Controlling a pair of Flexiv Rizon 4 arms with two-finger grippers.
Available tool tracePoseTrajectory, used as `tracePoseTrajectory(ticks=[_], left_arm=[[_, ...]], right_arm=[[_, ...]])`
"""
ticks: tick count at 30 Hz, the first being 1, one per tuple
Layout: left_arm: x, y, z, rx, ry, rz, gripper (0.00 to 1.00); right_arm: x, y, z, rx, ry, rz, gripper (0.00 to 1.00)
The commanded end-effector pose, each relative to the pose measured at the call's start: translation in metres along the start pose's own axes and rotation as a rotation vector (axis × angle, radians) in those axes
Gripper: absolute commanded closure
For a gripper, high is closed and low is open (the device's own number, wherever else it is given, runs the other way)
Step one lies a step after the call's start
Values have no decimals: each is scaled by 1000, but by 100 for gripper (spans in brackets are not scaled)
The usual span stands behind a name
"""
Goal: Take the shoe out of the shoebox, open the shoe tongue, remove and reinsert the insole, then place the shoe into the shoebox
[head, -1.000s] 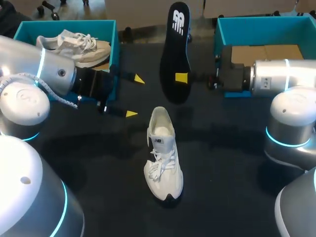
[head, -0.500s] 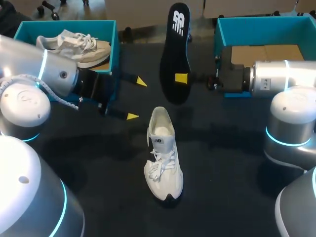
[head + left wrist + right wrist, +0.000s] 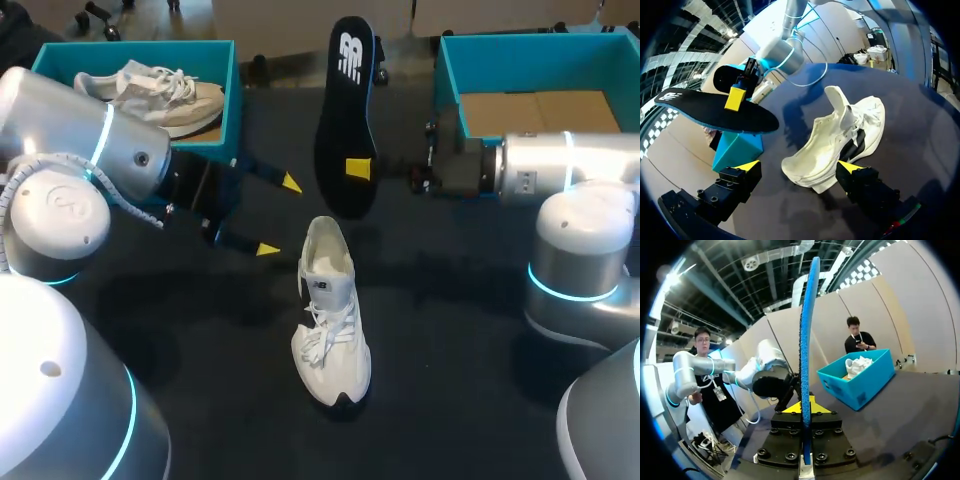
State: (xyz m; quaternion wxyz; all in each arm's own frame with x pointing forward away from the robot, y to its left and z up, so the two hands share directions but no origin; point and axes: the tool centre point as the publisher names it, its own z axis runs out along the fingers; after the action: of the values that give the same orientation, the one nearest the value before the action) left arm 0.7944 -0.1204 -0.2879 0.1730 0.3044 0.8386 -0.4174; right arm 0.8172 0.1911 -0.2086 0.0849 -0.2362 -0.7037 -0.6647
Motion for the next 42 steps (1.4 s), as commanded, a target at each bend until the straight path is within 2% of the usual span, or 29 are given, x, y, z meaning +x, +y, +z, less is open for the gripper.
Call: tracePoseTrajectory(ticks=[1,3,17,29,37,42], left_arm=[[4,5,11,-11,10,3,0],[7,5,13,-9,11,-16,0],[28,18,23,-41,4,-85,0],[37,21,22,-52,-42,-152,0],[41,22,24,-54,-16,-168,0],[39,20,27,-110,7,-202,0]], right_arm=[[-9,-9,14,-3,22,-7,100],[-9,-14,14,-9,29,3,100],[-9,-14,14,-9,29,3,100],[-15,-40,9,-17,80,47,100],[-17,-53,8,-23,95,87,100],[-18,-56,10,-17,107,112,100]])
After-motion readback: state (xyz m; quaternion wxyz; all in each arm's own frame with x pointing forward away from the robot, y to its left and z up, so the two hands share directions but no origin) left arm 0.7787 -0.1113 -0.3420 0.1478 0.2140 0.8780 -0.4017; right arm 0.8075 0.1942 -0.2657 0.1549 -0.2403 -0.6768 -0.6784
